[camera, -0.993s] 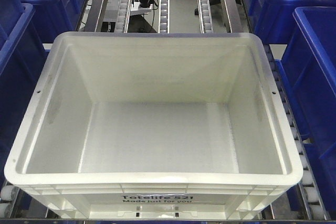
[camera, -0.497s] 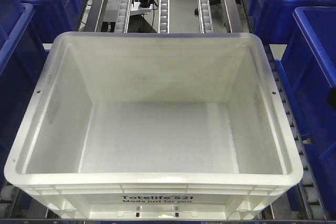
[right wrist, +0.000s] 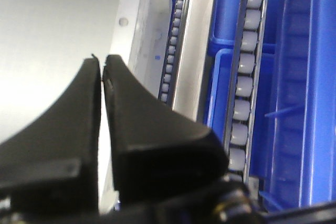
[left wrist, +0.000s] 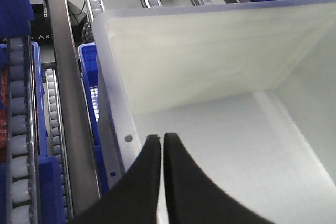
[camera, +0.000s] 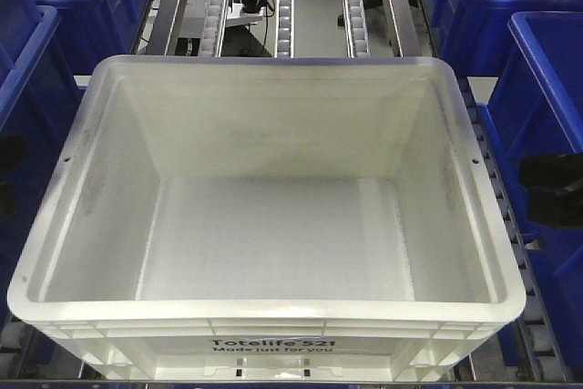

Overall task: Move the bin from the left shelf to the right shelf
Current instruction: 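Lower both grippers onto the white tote's opposite side rims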

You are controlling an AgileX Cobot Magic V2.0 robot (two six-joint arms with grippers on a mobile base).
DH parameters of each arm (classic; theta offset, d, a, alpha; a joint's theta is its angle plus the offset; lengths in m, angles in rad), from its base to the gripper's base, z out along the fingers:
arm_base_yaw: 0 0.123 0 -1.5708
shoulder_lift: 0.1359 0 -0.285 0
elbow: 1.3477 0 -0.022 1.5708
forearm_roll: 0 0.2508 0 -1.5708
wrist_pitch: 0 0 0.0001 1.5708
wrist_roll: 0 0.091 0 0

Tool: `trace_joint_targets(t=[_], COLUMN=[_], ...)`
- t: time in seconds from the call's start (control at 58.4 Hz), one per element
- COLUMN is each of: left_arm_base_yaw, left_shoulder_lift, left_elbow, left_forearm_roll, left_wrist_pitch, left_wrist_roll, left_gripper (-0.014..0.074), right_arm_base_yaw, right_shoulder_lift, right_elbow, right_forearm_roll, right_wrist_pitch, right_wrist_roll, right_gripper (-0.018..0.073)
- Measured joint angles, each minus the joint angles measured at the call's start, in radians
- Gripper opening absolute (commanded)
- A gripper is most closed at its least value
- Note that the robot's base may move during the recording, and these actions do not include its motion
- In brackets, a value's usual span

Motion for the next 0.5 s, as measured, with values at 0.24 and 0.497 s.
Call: trace_joint_targets(t=[0.24, 0.497], left_arm_base_yaw=[0.000, 0.000], left_shoulder_lift=[0.001, 0.032], left_elbow=[0.000, 0.000], left_forearm_roll=[0.000, 0.000], left_wrist_pitch=[-0.031, -0.033], left_wrist_roll=[0.000, 0.000], left_gripper=[0.0080, 0.0310], right_arm_base_yaw=[0.000, 0.000], right_shoulder_lift=[0.000, 0.000], right_elbow=[0.000, 0.000], right_forearm_roll=[0.005, 0.006], right_wrist_pitch=[-0.013, -0.013], right_wrist_roll=[-0.003, -0.003], right_gripper=[0.0181, 0.0595])
